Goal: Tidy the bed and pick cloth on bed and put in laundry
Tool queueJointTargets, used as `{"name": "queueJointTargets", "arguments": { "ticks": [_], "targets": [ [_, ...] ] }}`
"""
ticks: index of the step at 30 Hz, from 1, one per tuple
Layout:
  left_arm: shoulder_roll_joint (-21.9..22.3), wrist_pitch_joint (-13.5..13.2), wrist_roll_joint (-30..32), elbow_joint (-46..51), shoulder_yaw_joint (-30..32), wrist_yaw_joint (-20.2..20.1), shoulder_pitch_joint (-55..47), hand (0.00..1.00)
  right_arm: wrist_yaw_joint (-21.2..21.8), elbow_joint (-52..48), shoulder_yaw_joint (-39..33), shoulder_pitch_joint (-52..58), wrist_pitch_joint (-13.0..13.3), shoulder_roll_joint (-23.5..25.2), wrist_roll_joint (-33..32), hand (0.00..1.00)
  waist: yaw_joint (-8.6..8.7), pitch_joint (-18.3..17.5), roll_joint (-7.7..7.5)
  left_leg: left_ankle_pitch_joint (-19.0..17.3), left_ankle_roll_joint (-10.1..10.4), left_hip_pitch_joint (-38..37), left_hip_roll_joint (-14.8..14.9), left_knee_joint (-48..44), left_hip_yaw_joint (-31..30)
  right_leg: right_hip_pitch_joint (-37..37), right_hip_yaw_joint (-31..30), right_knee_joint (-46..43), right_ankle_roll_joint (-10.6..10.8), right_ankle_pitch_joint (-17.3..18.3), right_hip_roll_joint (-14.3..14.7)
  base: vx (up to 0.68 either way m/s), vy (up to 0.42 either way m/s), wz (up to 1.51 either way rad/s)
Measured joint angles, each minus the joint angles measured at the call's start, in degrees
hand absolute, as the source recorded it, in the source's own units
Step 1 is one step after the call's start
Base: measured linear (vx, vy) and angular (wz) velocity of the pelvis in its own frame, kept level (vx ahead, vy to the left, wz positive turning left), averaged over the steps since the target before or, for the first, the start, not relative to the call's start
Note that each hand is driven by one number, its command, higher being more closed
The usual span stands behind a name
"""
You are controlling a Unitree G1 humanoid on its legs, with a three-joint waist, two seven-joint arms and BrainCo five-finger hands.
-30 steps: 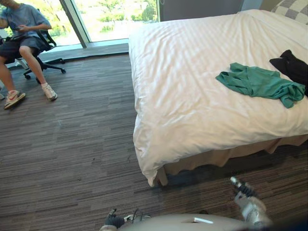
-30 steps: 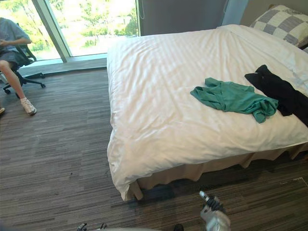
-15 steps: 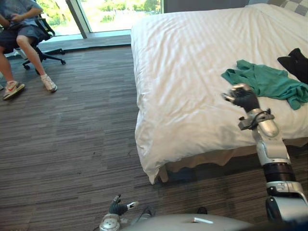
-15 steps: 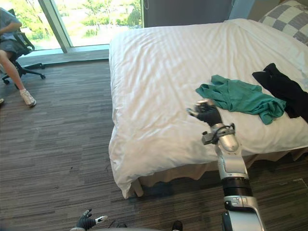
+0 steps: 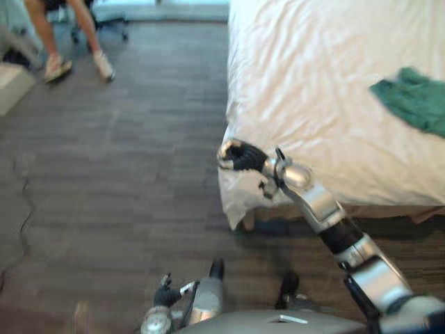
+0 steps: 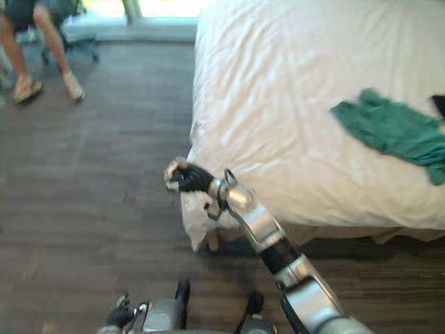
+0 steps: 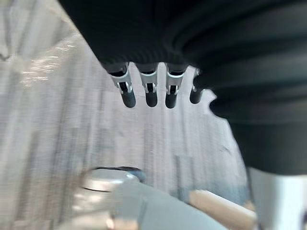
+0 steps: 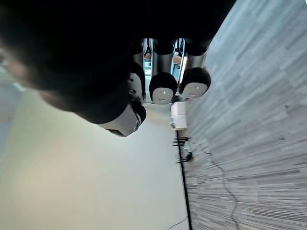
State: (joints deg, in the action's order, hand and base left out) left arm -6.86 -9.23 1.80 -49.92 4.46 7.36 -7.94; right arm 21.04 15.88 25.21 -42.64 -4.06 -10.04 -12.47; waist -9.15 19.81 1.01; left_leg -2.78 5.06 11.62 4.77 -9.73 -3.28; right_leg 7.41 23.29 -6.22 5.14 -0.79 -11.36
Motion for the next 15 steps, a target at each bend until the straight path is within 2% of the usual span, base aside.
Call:
{"name": "queueJointTargets", "arguments": {
  "ticks": [3,7,8,13,15],
  "targets": [
    [-0.19,0.06,0.05,2.37,-0.07,-0.02,1.67,0.00,-3.42,4.97,-0.44,-5.55,-0.02,0.56,1.64,1.00,-1.08,4.31,0.42,0.90,0.10,3.89,-0.60,-1.55,-2.01,3.80,1.63,-4.81,-0.22,1.92,-1.38,-0.08,-0.006,0.33],
    [0.67,0.40,0.05,5.25,-0.09,-0.02,3.74,0.00,-6.76,6.37,-2.71,-10.33,-0.41,0.87,2.62,1.00,-1.72,7.56,0.83,1.20,-0.03,8.29,-1.55,-3.46,-1.99,9.62,1.73,-11.10,-0.19,4.06,-3.90,-0.06,0.011,0.14],
    [1.15,1.85,0.35,6.66,-0.29,-0.07,5.22,0.00,-8.34,6.19,-3.66,-11.17,-1.52,1.21,2.63,1.00,-1.83,7.80,1.03,1.40,-0.14,9.80,-1.87,-3.68,-1.81,12.22,1.23,-13.79,-0.33,5.16,-5.06,-0.03,-0.013,0.06],
    [3.03,7.57,-0.22,10.91,-1.90,-1.13,13.65,0.00,-11.76,3.18,-4.92,-11.83,-4.61,4.90,4.77,1.00,-1.99,8.01,1.42,1.54,-0.12,15.80,-2.35,-6.00,-0.37,20.97,-0.97,-20.48,-0.83,7.05,-7.14,-0.04,-0.036,-0.05],
    [5.21,9.07,-1.28,11.54,-1.91,-1.24,16.98,0.00,-12.80,3.12,-4.91,-12.58,-5.97,5.93,4.90,1.00,-1.10,8.31,2.00,1.51,-0.06,18.02,-2.54,-7.25,-0.14,23.71,-1.62,-22.48,-1.23,7.63,-7.73,-0.05,-0.039,-0.06]
  ]
}}
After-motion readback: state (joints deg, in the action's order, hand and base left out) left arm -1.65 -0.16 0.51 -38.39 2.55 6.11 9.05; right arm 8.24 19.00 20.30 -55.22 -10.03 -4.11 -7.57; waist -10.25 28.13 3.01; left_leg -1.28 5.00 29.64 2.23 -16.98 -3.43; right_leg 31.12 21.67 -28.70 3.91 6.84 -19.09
